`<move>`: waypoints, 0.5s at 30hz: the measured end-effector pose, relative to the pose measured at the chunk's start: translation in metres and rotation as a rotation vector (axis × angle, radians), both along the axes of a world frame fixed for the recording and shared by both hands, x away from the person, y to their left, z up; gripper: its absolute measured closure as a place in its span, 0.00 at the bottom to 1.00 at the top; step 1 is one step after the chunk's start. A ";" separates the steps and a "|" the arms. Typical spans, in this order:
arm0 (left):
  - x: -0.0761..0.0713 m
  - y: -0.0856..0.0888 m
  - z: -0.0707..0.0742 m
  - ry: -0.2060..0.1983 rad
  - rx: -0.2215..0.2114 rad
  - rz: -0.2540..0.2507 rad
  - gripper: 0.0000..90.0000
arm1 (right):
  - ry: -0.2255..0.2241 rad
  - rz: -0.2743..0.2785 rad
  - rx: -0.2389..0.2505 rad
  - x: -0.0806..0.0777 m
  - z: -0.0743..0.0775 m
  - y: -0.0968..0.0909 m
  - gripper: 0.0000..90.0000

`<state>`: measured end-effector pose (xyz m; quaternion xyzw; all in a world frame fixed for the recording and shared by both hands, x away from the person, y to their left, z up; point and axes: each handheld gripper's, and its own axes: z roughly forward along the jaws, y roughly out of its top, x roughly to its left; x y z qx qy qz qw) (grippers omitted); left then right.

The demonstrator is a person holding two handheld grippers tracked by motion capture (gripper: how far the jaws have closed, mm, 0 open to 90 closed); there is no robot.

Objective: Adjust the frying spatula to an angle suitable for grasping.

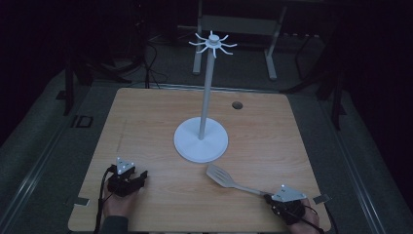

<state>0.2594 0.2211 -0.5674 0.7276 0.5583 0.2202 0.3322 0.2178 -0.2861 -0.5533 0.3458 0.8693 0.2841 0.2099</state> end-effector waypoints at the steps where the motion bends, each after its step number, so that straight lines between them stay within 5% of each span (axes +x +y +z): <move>1: 0.000 0.000 0.000 0.000 0.000 0.001 0.52 | -0.005 -0.004 -0.003 0.002 0.000 0.000 1.00; 7: 0.000 0.000 0.000 0.003 0.002 0.002 0.52 | -0.035 -0.045 -0.036 0.022 -0.001 0.000 1.00; 12: 0.001 0.000 -0.001 0.008 0.002 0.003 0.52 | -0.048 -0.071 -0.030 0.031 -0.003 0.000 1.00; 15: 0.001 0.000 -0.001 0.009 0.001 0.003 0.52 | -0.071 -0.125 -0.017 0.050 -0.004 0.001 1.00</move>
